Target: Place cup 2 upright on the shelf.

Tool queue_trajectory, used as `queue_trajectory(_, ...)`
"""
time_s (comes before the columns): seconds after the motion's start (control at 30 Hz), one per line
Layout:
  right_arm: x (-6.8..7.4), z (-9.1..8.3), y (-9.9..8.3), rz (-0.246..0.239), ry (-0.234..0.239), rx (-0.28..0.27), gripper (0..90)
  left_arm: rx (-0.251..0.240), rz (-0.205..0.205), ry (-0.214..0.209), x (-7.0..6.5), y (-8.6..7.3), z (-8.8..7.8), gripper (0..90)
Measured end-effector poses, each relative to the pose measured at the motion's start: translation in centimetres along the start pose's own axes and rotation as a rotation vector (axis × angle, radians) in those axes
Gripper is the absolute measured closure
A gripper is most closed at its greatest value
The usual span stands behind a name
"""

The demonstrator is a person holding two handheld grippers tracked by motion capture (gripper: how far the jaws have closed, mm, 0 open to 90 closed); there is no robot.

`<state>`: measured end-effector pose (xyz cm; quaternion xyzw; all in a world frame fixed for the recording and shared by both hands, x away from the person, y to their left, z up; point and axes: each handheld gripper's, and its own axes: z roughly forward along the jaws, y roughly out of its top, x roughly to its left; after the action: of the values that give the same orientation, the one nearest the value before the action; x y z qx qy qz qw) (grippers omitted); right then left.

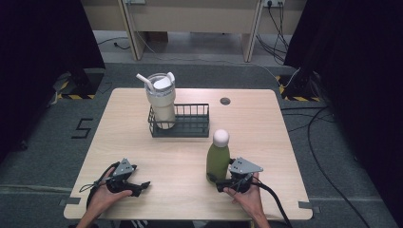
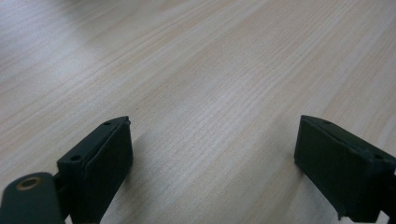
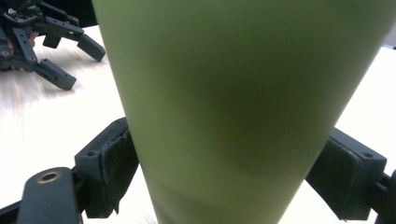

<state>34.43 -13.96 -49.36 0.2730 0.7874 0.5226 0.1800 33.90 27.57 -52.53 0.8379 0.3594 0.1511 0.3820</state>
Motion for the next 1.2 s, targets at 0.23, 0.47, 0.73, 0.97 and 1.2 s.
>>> queue_trajectory(0.23, -0.2, 0.5, -0.1, 0.021, 0.014, -0.03, 18.4, 0.0, 0.001, -0.001, 0.0, 0.0, 0.0, 10.8)
queue_trajectory(0.47, -0.2, 0.9, -0.3, 0.015, 0.016, -0.054, 19.4, 0.0, 0.001, -0.001, 0.0, 0.0, 0.0, 10.8)
queue_trajectory(0.73, 0.0, 1.0, -0.4, 0.009, -0.004, -0.076, 20.7, 0.0, 0.001, -0.002, 0.0, 0.0, 0.0, 10.8)
queue_trajectory(0.97, 0.6, 0.8, 0.5, -0.017, -0.029, -0.075, 20.9, 0.002, 0.003, -0.004, 0.1, 0.0, 0.0, 10.7)
queue_trajectory(1.2, 0.5, 0.7, 1.7, -0.033, -0.029, -0.08, 20.9, 0.002, 0.003, -0.003, 0.1, 0.0, 0.0, 10.7)
